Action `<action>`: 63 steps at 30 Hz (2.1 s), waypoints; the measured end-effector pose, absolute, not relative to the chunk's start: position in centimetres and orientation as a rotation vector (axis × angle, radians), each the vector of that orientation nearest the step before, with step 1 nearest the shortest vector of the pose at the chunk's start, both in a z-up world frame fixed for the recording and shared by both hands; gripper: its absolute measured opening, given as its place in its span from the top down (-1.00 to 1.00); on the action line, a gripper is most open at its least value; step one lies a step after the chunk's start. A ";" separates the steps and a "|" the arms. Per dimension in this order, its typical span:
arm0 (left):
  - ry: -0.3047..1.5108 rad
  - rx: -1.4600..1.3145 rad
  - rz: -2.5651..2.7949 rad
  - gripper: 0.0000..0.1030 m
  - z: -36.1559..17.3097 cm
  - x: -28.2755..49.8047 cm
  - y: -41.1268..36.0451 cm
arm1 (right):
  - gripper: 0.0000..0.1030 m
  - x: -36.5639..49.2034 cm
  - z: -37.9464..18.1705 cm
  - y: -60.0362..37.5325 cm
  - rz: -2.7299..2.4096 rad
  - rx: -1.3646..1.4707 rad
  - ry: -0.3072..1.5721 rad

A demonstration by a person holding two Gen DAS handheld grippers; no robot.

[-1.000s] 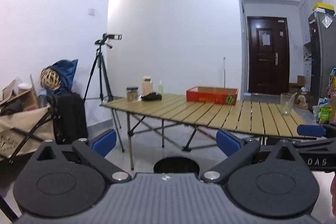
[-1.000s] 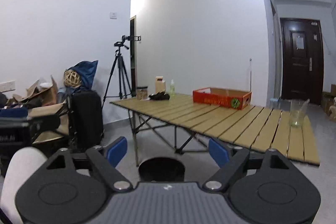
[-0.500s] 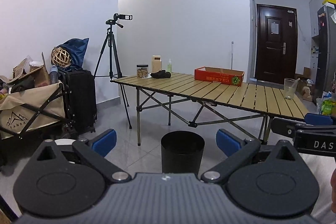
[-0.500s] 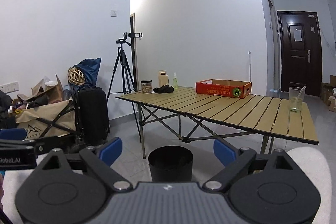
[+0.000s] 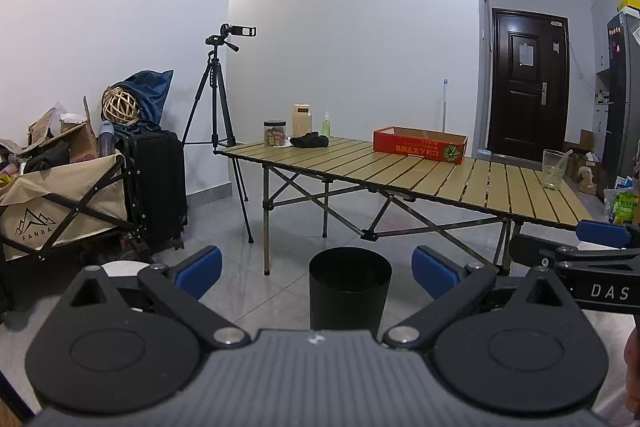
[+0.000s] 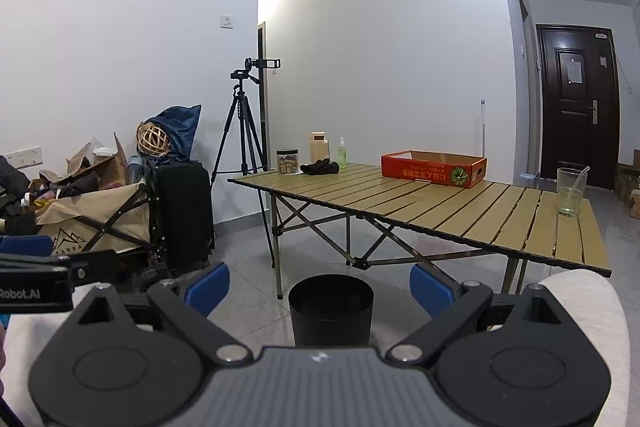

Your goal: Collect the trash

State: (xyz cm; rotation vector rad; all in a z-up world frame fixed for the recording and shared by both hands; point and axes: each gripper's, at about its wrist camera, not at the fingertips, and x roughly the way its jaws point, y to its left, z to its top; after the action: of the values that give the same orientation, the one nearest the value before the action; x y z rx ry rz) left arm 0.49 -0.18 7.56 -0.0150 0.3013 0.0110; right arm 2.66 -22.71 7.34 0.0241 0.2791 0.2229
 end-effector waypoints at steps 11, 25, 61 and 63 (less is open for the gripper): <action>0.306 -0.012 0.003 -1.00 7.6 1.0 -0.1 | -0.89 2.9 7.2 -22.5 0.213 0.026 0.274; 0.307 -0.005 -0.002 -1.00 7.6 1.0 0.0 | -0.93 3.1 7.0 -22.6 0.221 0.016 0.262; 0.319 0.014 -0.013 -1.00 7.4 2.0 0.1 | -0.94 3.5 6.6 -22.8 0.203 0.000 0.242; 0.317 0.015 -0.012 -1.00 7.4 2.1 0.1 | -0.94 3.5 6.7 -22.8 0.203 0.000 0.243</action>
State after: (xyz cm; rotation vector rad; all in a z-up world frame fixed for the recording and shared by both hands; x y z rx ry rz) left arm 2.07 0.12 7.41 0.0148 0.3169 -0.0116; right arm 3.52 -22.80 6.66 -0.0005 0.2435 0.2029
